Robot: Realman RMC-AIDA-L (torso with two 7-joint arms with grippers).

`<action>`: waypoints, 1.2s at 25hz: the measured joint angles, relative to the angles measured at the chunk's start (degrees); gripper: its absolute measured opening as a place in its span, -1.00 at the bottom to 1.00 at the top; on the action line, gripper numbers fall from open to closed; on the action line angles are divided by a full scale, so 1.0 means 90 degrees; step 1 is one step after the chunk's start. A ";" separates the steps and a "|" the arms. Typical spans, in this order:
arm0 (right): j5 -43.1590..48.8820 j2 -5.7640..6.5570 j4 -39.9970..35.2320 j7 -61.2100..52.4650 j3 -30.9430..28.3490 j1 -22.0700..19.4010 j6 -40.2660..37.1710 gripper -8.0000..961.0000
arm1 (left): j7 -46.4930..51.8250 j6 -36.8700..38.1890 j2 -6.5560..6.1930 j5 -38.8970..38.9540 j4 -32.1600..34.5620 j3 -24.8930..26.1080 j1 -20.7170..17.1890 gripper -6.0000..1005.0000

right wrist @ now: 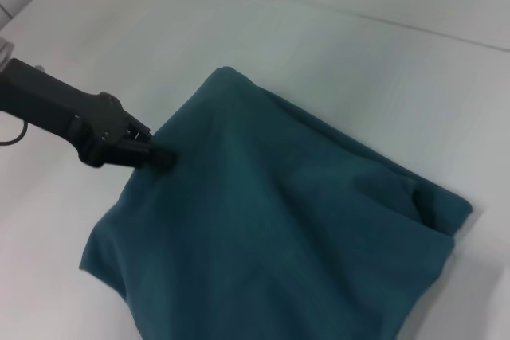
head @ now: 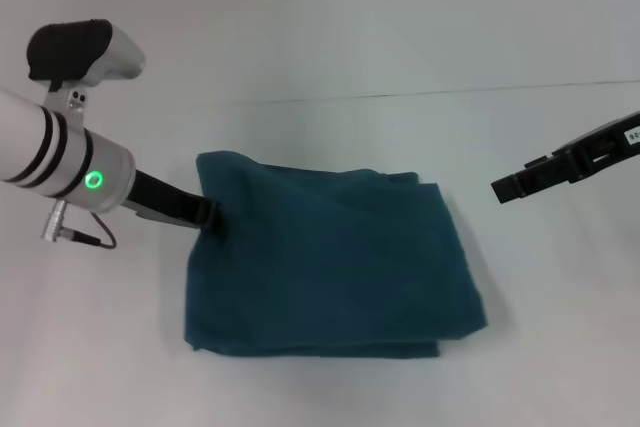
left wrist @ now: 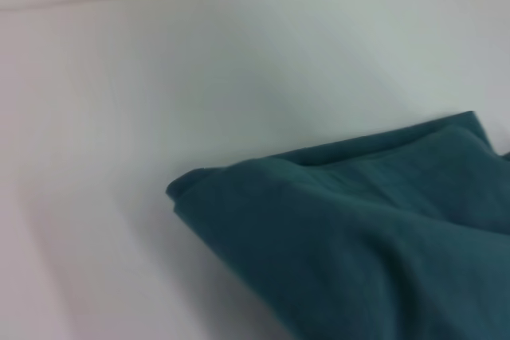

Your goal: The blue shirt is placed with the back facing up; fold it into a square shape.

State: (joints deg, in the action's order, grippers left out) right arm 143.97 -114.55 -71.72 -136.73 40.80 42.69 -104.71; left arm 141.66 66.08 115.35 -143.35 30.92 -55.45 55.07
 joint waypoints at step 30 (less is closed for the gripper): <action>-0.0001 -0.0134 0.0010 0.0054 0.0066 0.0013 0.0139 0.58 | 0.0341 -0.0175 0.0001 -0.0607 0.0521 0.0730 -0.0225 -0.70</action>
State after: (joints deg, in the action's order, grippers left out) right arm 143.97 -115.76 -71.63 -136.24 41.39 42.80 -103.45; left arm 144.73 64.51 115.36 -148.82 35.61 -48.89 53.05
